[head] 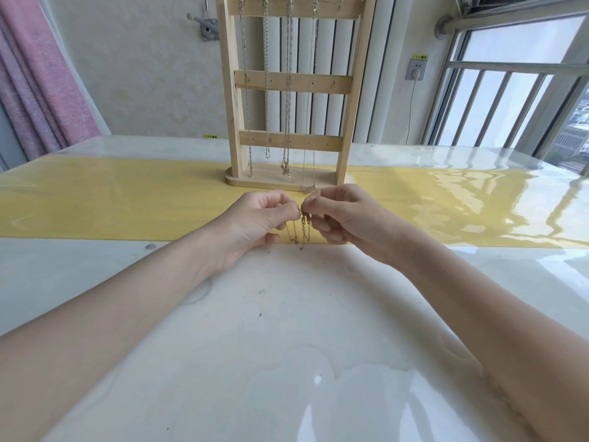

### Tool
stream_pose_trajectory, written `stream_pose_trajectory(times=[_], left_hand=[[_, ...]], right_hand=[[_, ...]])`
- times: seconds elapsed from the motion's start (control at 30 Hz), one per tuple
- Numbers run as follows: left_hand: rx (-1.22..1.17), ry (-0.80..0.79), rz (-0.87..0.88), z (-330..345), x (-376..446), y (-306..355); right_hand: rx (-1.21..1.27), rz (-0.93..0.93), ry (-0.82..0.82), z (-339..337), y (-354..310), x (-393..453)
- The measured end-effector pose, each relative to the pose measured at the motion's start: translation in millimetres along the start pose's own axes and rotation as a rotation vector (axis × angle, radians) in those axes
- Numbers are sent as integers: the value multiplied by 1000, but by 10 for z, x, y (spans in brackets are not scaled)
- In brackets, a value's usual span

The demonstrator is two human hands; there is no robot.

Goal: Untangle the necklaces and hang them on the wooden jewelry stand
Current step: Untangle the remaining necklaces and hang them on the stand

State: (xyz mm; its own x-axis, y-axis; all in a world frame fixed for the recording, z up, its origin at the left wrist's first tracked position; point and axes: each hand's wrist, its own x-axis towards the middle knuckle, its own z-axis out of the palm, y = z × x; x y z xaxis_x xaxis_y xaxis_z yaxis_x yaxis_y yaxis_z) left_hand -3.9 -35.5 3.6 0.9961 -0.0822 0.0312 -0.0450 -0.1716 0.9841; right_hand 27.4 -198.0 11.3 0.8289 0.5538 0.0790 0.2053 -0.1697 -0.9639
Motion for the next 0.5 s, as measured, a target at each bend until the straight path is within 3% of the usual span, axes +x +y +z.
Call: stream_pose_trajectory(times=[0.17, 0.37, 0.5], left_hand=[[-46, -29, 26, -8, -17, 21], [-133, 12, -14, 20, 2, -6], [-187, -73, -70, -10, 6, -7]], right_hand=[[0, 31, -67, -21, -45, -32], [-10, -6, 4, -2, -9, -13], [11, -27, 11, -9, 9, -10]])
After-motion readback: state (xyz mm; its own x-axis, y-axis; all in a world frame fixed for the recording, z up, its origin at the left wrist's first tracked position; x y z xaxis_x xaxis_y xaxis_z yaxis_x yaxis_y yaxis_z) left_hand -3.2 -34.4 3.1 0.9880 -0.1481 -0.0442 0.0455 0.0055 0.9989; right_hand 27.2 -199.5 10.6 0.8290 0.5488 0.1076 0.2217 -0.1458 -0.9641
